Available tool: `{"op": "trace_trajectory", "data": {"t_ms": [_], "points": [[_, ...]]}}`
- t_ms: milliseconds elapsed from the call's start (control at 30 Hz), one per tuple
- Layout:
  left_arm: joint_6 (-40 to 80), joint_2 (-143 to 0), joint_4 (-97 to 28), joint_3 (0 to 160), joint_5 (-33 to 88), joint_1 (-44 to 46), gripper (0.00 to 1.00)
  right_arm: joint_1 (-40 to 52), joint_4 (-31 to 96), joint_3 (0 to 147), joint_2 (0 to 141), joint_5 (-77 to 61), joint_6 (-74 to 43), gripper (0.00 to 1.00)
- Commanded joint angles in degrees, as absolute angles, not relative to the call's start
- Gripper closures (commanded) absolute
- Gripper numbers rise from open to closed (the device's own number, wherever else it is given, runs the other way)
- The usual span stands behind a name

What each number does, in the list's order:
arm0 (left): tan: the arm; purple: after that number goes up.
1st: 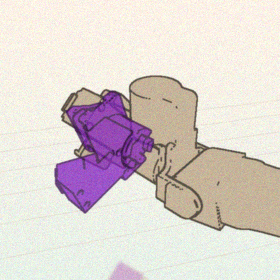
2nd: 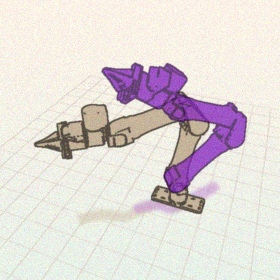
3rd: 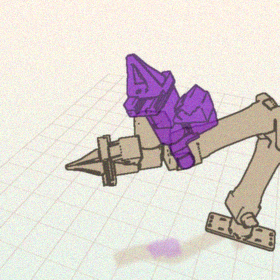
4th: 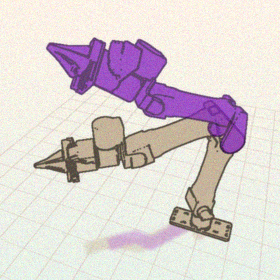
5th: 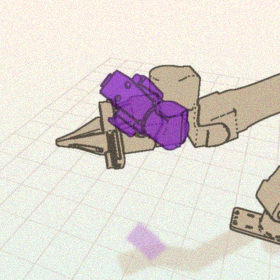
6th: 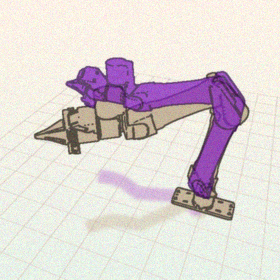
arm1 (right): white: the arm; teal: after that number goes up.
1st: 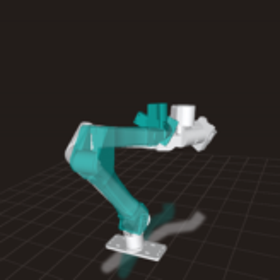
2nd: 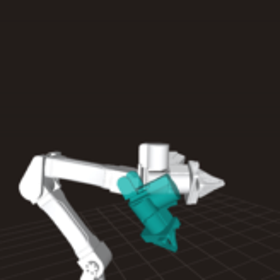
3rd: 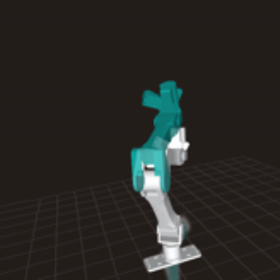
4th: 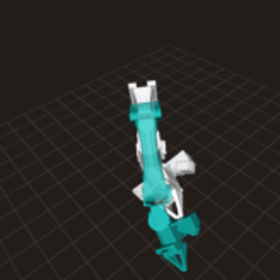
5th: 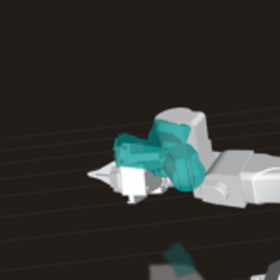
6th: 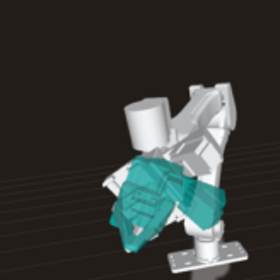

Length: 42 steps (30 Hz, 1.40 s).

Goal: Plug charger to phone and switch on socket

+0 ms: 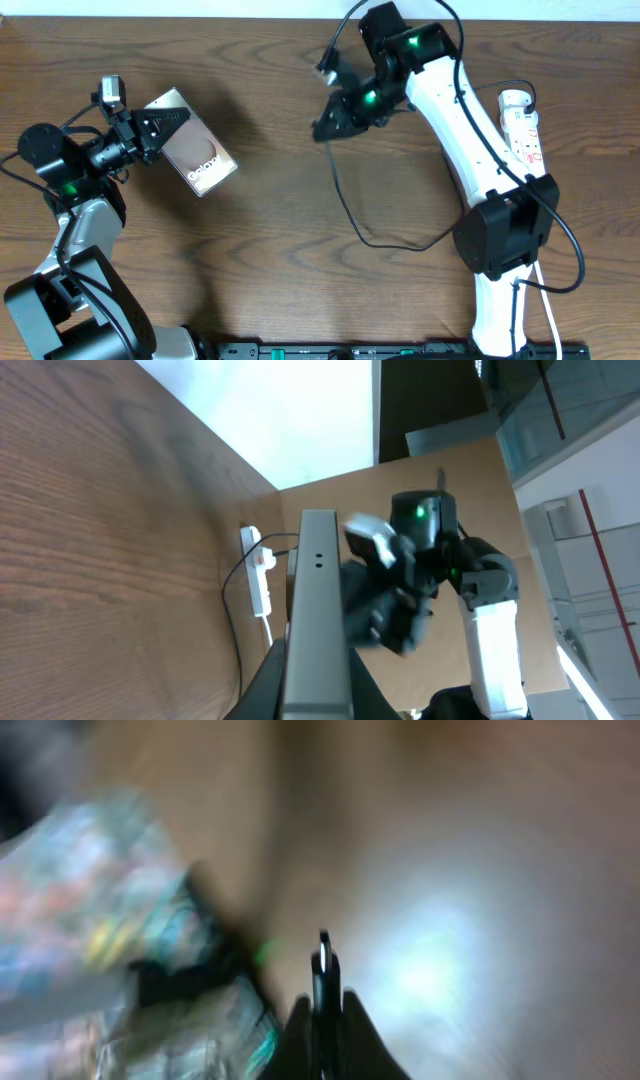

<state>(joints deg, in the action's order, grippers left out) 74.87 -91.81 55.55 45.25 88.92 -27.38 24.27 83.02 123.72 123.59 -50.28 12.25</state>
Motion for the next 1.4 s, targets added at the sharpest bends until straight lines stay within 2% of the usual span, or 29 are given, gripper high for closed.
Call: {"op": "trace_trajectory", "data": {"t_ms": [0, 167, 500, 767, 1367], "points": [[74.13, -90.98, 56.07, 46.46, 90.13, -26.76, 0.93, 25.34, 87.02, 122.17, 122.91, -66.15, 37.87, 0.99], [73.87, -90.98, 56.12, 46.46, 90.11, -24.12, 0.93, 27.94, 87.42, 114.72, 122.93, -71.46, 48.38, 0.99], [73.52, -90.98, 58.92, 46.46, 87.94, -19.49, 0.93, 32.42, 70.61, 96.75, 122.93, -86.80, 48.88, 0.99], [71.96, -90.98, 59.53, 46.46, 84.86, -18.17, 0.93, 33.12, 65.47, 95.94, 122.91, -89.47, 44.53, 0.99], [72.84, -90.98, 59.48, 46.46, 82.32, -14.70, 0.93, 33.50, 63.66, 95.94, 122.91, -88.84, 43.09, 0.99]]}}
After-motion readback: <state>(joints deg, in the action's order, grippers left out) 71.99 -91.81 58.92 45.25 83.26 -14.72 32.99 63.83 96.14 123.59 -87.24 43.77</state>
